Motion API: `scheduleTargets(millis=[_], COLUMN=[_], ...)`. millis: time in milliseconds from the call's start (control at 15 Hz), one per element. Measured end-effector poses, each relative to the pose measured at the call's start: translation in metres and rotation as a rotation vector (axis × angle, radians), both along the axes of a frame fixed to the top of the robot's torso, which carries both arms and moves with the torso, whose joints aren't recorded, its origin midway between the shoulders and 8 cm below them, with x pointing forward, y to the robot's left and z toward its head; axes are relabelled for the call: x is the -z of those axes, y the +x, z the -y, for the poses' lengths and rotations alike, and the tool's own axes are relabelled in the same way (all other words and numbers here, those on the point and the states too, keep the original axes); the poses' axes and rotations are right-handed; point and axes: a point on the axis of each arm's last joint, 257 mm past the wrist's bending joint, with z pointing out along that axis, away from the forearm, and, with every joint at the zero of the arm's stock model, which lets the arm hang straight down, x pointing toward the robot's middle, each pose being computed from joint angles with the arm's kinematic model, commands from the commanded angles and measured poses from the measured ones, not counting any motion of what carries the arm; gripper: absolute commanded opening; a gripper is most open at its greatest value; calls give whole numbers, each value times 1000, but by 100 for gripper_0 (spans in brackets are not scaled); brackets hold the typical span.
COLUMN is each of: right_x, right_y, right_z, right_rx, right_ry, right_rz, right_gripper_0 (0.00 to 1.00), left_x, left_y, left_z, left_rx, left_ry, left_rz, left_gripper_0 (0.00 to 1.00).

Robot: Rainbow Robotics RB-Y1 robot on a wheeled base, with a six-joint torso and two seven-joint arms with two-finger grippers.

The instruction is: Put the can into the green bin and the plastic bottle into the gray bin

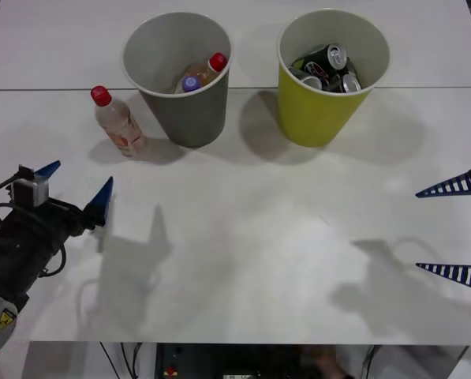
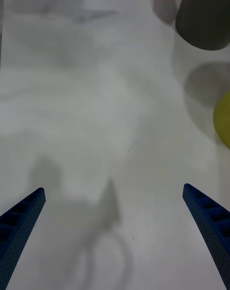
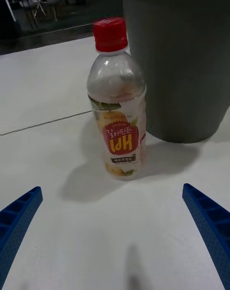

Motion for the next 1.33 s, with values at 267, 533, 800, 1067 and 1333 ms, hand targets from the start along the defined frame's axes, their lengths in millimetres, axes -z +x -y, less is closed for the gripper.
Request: scheduleTargets(millis=[267, 533, 800, 1067, 1333], right_x=[0, 0, 0, 0, 0], right_y=[0, 0, 0, 0, 0], right_z=[0, 0, 0, 0, 0], right_rx=[0, 0, 0, 0, 0], right_ry=[0, 0, 0, 0, 0], right_rz=[0, 0, 0, 0, 0], right_gripper_0=[100, 100, 100, 100, 100], left_x=[5, 5, -3, -5, 0], left_y=[26, 49, 66, 80, 100], left_z=[3, 1, 5, 20, 24], left_rx=[-44, -71, -72, -65, -70], left_ry=[-38, -32, -32, -60, -53], left_rz=[23, 44, 60, 65, 52], left_gripper_0=[100, 100, 100, 100, 100])
